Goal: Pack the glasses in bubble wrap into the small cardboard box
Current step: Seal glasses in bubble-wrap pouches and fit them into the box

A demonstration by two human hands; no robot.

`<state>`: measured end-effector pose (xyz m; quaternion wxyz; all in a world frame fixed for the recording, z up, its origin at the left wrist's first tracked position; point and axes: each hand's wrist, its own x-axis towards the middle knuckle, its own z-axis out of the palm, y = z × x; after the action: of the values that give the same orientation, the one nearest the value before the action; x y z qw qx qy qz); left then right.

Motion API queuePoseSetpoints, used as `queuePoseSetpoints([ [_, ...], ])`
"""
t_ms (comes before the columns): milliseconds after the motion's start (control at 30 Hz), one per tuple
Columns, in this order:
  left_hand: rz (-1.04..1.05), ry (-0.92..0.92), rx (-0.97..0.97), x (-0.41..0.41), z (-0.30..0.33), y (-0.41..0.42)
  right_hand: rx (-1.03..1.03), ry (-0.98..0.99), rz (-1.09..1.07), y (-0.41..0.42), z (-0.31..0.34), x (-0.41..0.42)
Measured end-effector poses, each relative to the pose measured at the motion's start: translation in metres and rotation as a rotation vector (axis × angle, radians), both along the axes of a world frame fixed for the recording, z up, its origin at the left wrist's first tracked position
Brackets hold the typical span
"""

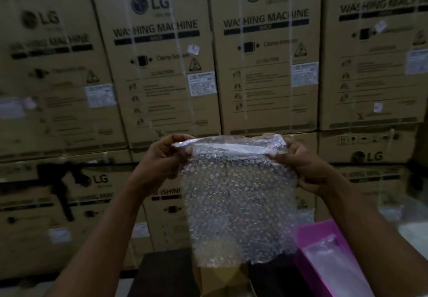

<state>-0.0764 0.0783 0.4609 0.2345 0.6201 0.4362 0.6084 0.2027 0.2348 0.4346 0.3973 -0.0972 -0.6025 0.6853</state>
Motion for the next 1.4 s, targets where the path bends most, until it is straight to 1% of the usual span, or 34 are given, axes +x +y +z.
queuePoseSetpoints([
  [67,-0.038,0.003,-0.008,-0.010,0.006,-0.012,-0.008,-0.025,0.081,-0.001,0.005,-0.004],
  [133,-0.061,0.027,0.000,-0.019,0.012,-0.022,0.009,-0.004,0.124,-0.001,0.008,-0.006],
  [233,-0.050,0.136,0.002,-0.023,0.018,-0.033,0.076,0.045,0.123,-0.008,0.012,-0.011],
  [300,-0.032,0.197,-0.014,-0.026,0.022,-0.038,0.063,0.083,0.086,-0.012,0.016,-0.015],
  [333,-0.023,0.221,-0.020,-0.027,0.023,-0.041,0.070,0.059,0.056,-0.012,0.018,-0.017],
  [433,0.018,0.288,-0.016,-0.023,0.030,-0.052,0.016,-0.010,0.105,-0.023,0.022,-0.020],
  [467,0.031,0.328,-0.029,-0.023,0.032,-0.055,0.032,-0.041,0.107,-0.025,0.022,-0.021],
  [533,0.053,0.398,-0.086,-0.023,0.035,-0.062,0.156,-0.164,0.009,-0.029,0.021,-0.027],
  [567,0.046,0.390,-0.114,-0.025,0.035,-0.064,0.192,-0.187,-0.046,-0.031,0.020,-0.031],
  [633,0.040,0.336,-0.142,-0.025,0.037,-0.068,0.182,-0.175,-0.144,-0.029,0.019,-0.038],
  [667,0.068,0.333,-0.121,-0.025,0.035,-0.068,0.157,-0.154,-0.170,-0.027,0.019,-0.041],
  [733,0.192,0.347,-0.069,-0.025,0.031,-0.066,0.096,-0.089,-0.188,-0.027,0.021,-0.045],
  [767,0.231,0.297,-0.046,-0.026,0.026,-0.063,0.066,-0.053,-0.189,-0.028,0.022,-0.048],
  [833,0.218,0.025,-0.008,-0.027,0.017,-0.057,0.011,0.006,-0.210,-0.028,0.023,-0.052],
  [867,0.179,-0.117,-0.021,-0.028,0.014,-0.056,-0.020,0.022,-0.211,-0.028,0.023,-0.054],
  [900,0.136,-0.245,-0.066,-0.028,0.010,-0.055,-0.046,0.023,-0.204,-0.027,0.022,-0.056],
  [933,0.092,-0.316,-0.146,-0.030,0.005,-0.054,-0.065,0.018,-0.190,-0.028,0.022,-0.057],
  [967,0.058,-0.324,-0.237,-0.030,-0.001,-0.054,-0.070,0.009,-0.180,-0.029,0.021,-0.059],
  [1033,0.034,-0.242,-0.346,-0.028,-0.011,-0.053,-0.078,-0.012,-0.179,-0.030,0.020,-0.061],
  [1100,0.064,-0.174,-0.353,-0.025,-0.018,-0.050,-0.105,-0.005,-0.187,-0.031,0.019,-0.064],
  [1167,0.065,-0.145,-0.339,-0.026,-0.025,-0.048,-0.121,-0.005,-0.197,-0.032,0.019,-0.065],
  [1300,-0.042,-0.115,-0.387,-0.028,-0.050,-0.045,-0.123,-0.052,-0.186,-0.035,0.020,-0.067],
  [1400,-0.066,-0.122,-0.429,-0.013,-0.075,-0.045,-0.115,-0.088,-0.175,-0.041,0.021,-0.067],
])
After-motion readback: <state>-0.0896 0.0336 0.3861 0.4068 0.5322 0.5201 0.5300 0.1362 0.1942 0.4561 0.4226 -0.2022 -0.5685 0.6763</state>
